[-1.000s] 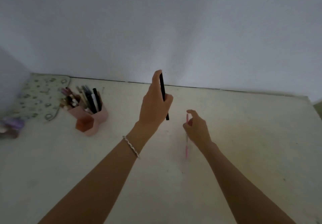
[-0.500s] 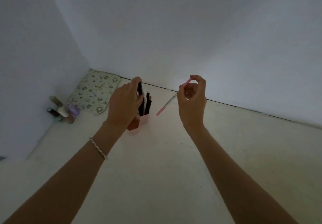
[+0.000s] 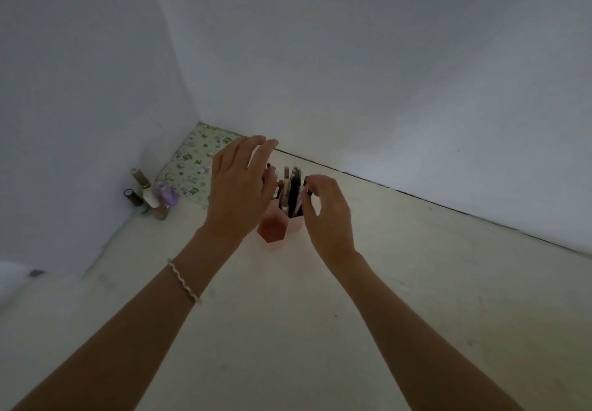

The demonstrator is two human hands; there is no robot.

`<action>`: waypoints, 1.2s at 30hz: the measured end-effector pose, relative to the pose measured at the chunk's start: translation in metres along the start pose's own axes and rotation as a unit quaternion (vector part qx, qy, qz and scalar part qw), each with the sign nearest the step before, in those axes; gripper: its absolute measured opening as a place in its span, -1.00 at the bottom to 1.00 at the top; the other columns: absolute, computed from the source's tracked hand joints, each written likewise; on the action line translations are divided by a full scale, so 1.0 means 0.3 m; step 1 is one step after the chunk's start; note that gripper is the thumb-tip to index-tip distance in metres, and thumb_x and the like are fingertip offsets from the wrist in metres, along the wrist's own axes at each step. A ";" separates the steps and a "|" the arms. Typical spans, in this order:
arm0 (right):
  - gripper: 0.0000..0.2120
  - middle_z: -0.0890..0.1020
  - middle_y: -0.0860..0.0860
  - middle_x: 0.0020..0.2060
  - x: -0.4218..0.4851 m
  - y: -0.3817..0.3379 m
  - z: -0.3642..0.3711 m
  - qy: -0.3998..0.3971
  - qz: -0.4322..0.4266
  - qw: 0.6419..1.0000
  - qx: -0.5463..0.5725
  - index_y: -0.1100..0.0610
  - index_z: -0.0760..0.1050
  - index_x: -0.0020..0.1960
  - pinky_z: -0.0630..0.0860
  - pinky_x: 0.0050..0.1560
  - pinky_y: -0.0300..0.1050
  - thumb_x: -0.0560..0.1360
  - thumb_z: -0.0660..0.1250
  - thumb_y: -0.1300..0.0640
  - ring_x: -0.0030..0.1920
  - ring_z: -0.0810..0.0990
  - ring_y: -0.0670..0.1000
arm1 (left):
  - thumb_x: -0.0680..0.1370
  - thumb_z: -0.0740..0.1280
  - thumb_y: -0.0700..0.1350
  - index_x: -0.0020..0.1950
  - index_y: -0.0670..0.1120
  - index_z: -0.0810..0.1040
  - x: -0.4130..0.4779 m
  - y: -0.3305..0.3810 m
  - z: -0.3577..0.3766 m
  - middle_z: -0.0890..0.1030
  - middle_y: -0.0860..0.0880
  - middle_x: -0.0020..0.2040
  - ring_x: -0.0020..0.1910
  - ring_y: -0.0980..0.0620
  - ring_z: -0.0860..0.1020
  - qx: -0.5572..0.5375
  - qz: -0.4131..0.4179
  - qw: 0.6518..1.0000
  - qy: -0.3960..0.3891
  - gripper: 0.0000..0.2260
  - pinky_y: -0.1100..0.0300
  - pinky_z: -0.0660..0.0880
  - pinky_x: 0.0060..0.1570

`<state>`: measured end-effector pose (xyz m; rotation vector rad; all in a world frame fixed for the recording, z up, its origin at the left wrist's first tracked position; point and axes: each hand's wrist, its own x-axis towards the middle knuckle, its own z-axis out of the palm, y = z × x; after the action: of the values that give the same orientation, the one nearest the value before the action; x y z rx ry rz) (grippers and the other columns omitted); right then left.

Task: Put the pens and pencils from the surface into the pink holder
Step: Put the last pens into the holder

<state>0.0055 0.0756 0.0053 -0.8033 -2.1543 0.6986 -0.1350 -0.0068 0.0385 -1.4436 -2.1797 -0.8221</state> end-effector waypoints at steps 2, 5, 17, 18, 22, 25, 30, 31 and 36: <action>-0.72 0.55 0.10 0.17 -0.021 0.035 0.023 -0.015 -0.044 0.995 -0.090 0.17 0.53 0.23 0.51 0.13 0.03 0.52 0.32 0.22 0.10 0.52 0.04 | 0.57 0.26 -0.16 0.34 -0.14 0.47 -0.013 -0.009 -0.002 0.53 -0.12 0.27 0.28 -0.13 0.46 -0.026 -0.029 0.999 -0.009 -0.67 0.00 0.34 0.26; -0.44 0.42 0.11 0.31 -0.034 0.042 0.002 0.027 0.023 0.999 -0.036 0.14 0.30 0.45 0.44 0.21 -0.08 0.46 0.28 0.27 0.19 0.44 0.01 | 0.52 0.26 -0.19 0.39 -0.14 0.37 -0.052 -0.034 0.002 0.46 -0.11 0.33 0.32 -0.09 0.41 -0.123 -0.133 0.983 -0.034 -0.57 -0.02 0.33 0.32; -0.42 0.57 -0.07 -0.01 -0.029 0.076 0.131 -0.193 0.283 0.936 0.080 0.08 0.32 0.30 0.49 -0.11 -0.15 0.42 0.46 -0.12 -0.01 0.60 0.02 | 0.39 0.50 0.15 0.32 0.07 0.40 -0.145 -0.053 0.146 0.56 0.15 0.03 -0.01 0.09 0.58 -0.266 -0.372 0.852 -0.253 -0.43 0.18 0.48 -0.03; -0.45 0.56 -0.07 -0.05 -0.011 0.080 0.150 -0.188 0.287 0.937 0.067 0.11 0.33 0.28 0.44 -0.13 -0.15 0.43 0.45 -0.11 -0.04 0.59 0.03 | 0.41 0.49 0.12 0.29 0.07 0.42 -0.130 -0.066 0.160 0.58 0.13 0.00 -0.04 0.09 0.59 -0.265 -0.373 0.854 -0.247 -0.49 0.17 0.50 -0.05; -0.48 0.59 0.05 -0.02 0.088 0.088 0.217 -0.174 0.312 0.933 0.041 0.16 0.30 0.26 0.39 -0.16 -0.13 0.44 0.45 -0.01 -0.01 0.60 0.13 | 0.42 0.50 -0.06 0.19 -0.07 0.48 -0.055 -0.131 0.221 0.64 -0.06 -0.03 -0.11 0.06 0.61 -0.304 -0.384 0.843 -0.224 -0.61 0.29 0.51 -0.09; -0.45 0.61 0.13 0.10 0.172 0.098 0.274 -0.157 0.318 0.934 0.039 0.18 0.30 0.28 0.48 -0.07 -0.04 0.44 0.44 -0.01 0.08 0.59 0.21 | 0.35 0.42 0.09 0.23 -0.06 0.49 0.023 -0.189 0.259 0.63 -0.01 0.01 -0.01 -0.03 0.62 -0.300 -0.377 0.846 -0.228 -0.50 0.01 0.56 0.08; -0.46 0.59 0.16 0.14 0.268 0.111 0.326 -0.155 0.320 0.934 0.036 0.21 0.32 0.30 0.48 -0.04 -0.02 0.47 0.42 -0.04 0.12 0.58 0.22 | 0.39 0.45 0.03 -0.04 0.23 0.44 0.107 -0.243 0.316 0.64 -0.03 0.03 0.04 -0.08 0.62 -0.290 -0.377 0.852 -0.219 -0.74 -0.04 0.56 0.10; -0.46 0.59 0.17 0.15 0.281 0.114 0.330 -0.155 0.316 0.936 0.034 0.22 0.32 0.29 0.50 -0.02 0.01 0.47 0.43 -0.03 0.12 0.58 0.22 | 0.40 0.46 0.02 -0.04 0.16 0.48 0.115 -0.246 0.328 0.64 -0.03 -0.01 0.00 -0.07 0.62 -0.281 -0.377 0.856 -0.212 -0.78 -0.02 0.55 0.05; -0.45 0.60 0.16 0.15 0.289 0.127 0.339 -0.152 0.324 0.933 0.039 0.22 0.35 0.28 0.51 0.00 0.01 0.44 0.45 -0.03 0.12 0.59 0.21 | 0.40 0.45 -0.03 0.04 -0.16 0.53 0.107 -0.248 0.367 0.61 -0.04 -0.12 -0.14 -0.03 0.55 -0.276 -0.390 0.857 -0.191 -0.69 0.08 0.48 -0.11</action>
<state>-0.1080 0.1395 -0.0432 -1.4685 -2.0970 1.3033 -0.2167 0.0667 -0.0429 -0.9291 -3.0763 -1.6606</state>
